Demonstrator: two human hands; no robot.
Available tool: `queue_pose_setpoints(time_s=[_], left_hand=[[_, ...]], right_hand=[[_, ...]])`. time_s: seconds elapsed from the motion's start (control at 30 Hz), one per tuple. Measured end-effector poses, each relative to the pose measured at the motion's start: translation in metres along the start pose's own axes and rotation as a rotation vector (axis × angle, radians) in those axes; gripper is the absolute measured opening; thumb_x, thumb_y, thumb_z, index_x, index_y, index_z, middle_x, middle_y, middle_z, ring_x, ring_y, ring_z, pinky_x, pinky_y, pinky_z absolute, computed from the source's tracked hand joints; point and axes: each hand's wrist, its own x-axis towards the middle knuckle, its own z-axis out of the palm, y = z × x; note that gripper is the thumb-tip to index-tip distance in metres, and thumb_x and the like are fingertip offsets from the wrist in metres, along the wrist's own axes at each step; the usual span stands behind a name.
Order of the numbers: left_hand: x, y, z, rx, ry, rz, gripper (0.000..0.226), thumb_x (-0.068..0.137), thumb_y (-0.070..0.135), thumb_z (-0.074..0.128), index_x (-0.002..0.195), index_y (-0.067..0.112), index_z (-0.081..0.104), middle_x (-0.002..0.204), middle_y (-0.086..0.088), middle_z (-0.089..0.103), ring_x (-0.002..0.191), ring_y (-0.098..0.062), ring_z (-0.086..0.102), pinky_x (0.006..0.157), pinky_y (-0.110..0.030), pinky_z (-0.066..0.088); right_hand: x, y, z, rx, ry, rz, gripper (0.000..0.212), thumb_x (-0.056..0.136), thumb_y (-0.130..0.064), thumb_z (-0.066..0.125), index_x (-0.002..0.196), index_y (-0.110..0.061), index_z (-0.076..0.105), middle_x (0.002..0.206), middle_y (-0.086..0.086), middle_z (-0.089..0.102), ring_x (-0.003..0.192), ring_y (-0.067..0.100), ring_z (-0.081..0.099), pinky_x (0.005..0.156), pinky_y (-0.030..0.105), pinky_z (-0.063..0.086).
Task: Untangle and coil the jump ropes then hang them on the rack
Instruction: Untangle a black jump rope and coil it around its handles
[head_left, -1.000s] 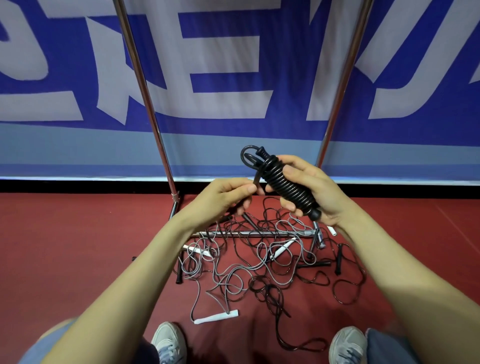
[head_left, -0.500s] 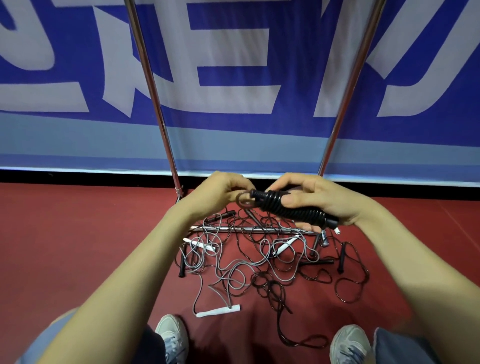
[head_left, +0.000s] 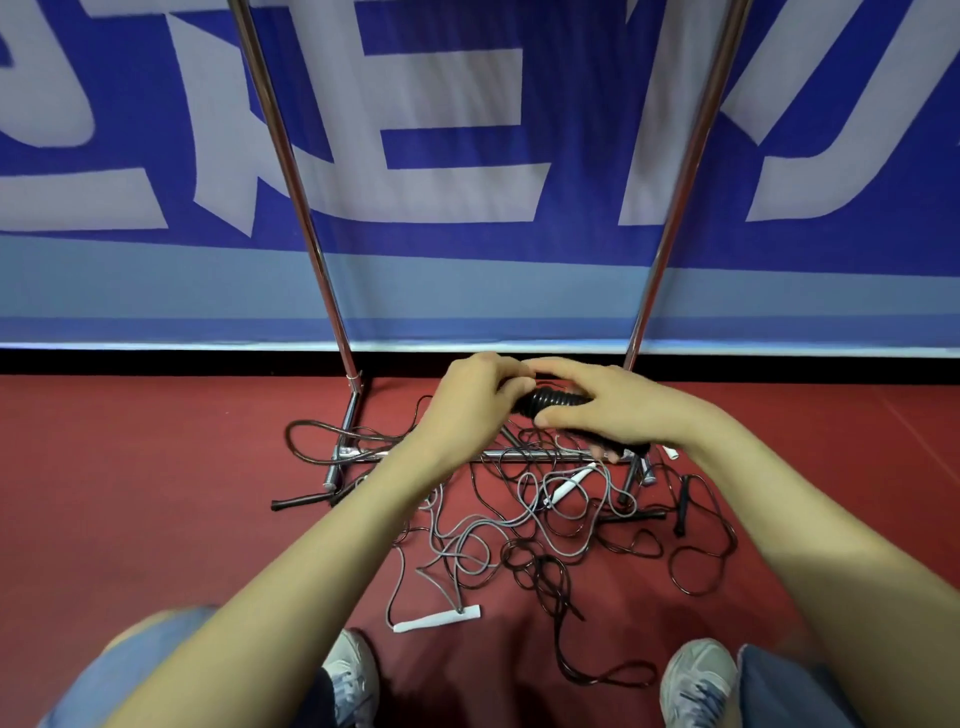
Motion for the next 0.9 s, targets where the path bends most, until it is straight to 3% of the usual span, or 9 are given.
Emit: queue_pose_setpoints(time_s=[0.1, 0.17, 0.2, 0.27, 0.37, 0.5, 0.67, 0.77, 0.9], left_hand=[[0.0, 0.003, 0.005, 0.073, 0.096, 0.057, 0.027, 0.094, 0.013, 0.058, 0.119, 0.013, 0.068, 0.105, -0.01, 0.068, 0.096, -0.024, 0.06, 0.084, -0.029, 0.043], [0.001, 0.005, 0.005, -0.074, 0.135, 0.002, 0.027, 0.093, 0.011, 0.059, 0.119, 0.012, 0.065, 0.1, -0.007, 0.07, 0.079, -0.019, 0.063, 0.074, -0.026, 0.047], [0.001, 0.005, 0.005, -0.197, 0.135, -0.052, 0.023, 0.093, 0.011, 0.059, 0.115, 0.011, 0.065, 0.092, -0.005, 0.071, 0.065, -0.013, 0.061, 0.064, -0.022, 0.047], [0.002, 0.002, 0.002, -0.396, 0.119, -0.141, 0.015, 0.095, 0.013, 0.057, 0.107, 0.011, 0.065, 0.077, 0.0, 0.068, 0.047, -0.007, 0.051, 0.05, -0.015, 0.038], [0.001, 0.001, -0.003, -0.715, 0.046, -0.207, 0.018, 0.098, 0.012, 0.051, 0.108, 0.01, 0.065, 0.071, 0.003, 0.063, 0.049, -0.004, 0.045, 0.05, -0.013, 0.035], [-0.002, 0.005, -0.002, -0.865, 0.006, -0.189, 0.02, 0.102, 0.02, 0.043, 0.102, 0.014, 0.063, 0.063, 0.004, 0.046, 0.047, -0.004, 0.035, 0.05, -0.02, 0.03], [0.0, 0.003, -0.004, -0.957, -0.028, -0.316, 0.034, 0.103, 0.028, 0.04, 0.112, 0.006, 0.063, 0.065, 0.007, 0.043, 0.048, -0.002, 0.03, 0.045, -0.015, 0.026], [0.001, -0.002, -0.011, -1.114, -0.172, -0.377, 0.025, 0.099, 0.015, 0.047, 0.112, 0.003, 0.065, 0.071, 0.005, 0.055, 0.052, -0.004, 0.041, 0.049, -0.015, 0.035], [0.0, -0.01, -0.015, -1.136, -0.269, -0.445, 0.02, 0.093, 0.002, 0.052, 0.107, 0.005, 0.067, 0.079, -0.001, 0.069, 0.063, -0.007, 0.061, 0.067, -0.019, 0.055]], right_hand=[[0.003, 0.004, 0.0, -0.116, 0.194, -0.052, 0.044, 0.091, -0.034, 0.061, 0.132, -0.046, 0.047, 0.079, -0.008, 0.065, 0.051, 0.011, 0.058, 0.056, 0.028, 0.052], [0.008, 0.005, -0.001, -0.154, 0.343, -0.051, 0.046, 0.092, -0.038, 0.059, 0.136, -0.043, 0.047, 0.094, -0.008, 0.064, 0.062, 0.011, 0.056, 0.073, 0.033, 0.054], [0.009, 0.005, -0.001, -0.138, 0.404, -0.057, 0.046, 0.092, -0.038, 0.059, 0.136, -0.041, 0.047, 0.091, -0.009, 0.063, 0.063, 0.011, 0.055, 0.077, 0.035, 0.055], [0.009, 0.003, -0.002, -0.059, 0.476, -0.074, 0.042, 0.092, -0.036, 0.059, 0.133, -0.041, 0.05, 0.075, -0.01, 0.062, 0.054, 0.011, 0.057, 0.069, 0.035, 0.056], [0.006, 0.003, -0.005, 0.109, 0.525, -0.094, 0.037, 0.092, -0.031, 0.062, 0.127, -0.041, 0.054, 0.06, -0.006, 0.057, 0.04, 0.011, 0.056, 0.048, 0.027, 0.051], [0.008, 0.003, -0.004, 0.24, 0.533, -0.141, 0.039, 0.09, -0.031, 0.064, 0.126, -0.041, 0.056, 0.076, 0.015, 0.065, 0.046, 0.015, 0.058, 0.05, 0.035, 0.056], [0.011, 0.003, -0.004, 0.311, 0.528, -0.157, 0.038, 0.09, -0.031, 0.065, 0.126, -0.041, 0.057, 0.081, 0.019, 0.065, 0.05, 0.021, 0.06, 0.048, 0.031, 0.052], [0.009, 0.004, -0.006, 0.353, 0.514, -0.161, 0.038, 0.091, -0.028, 0.065, 0.126, -0.039, 0.057, 0.082, 0.014, 0.064, 0.05, 0.018, 0.058, 0.048, 0.03, 0.05], [0.005, 0.001, -0.006, 0.422, 0.465, -0.186, 0.041, 0.091, -0.025, 0.065, 0.13, -0.037, 0.056, 0.092, 0.025, 0.063, 0.053, 0.022, 0.057, 0.046, 0.029, 0.047]])
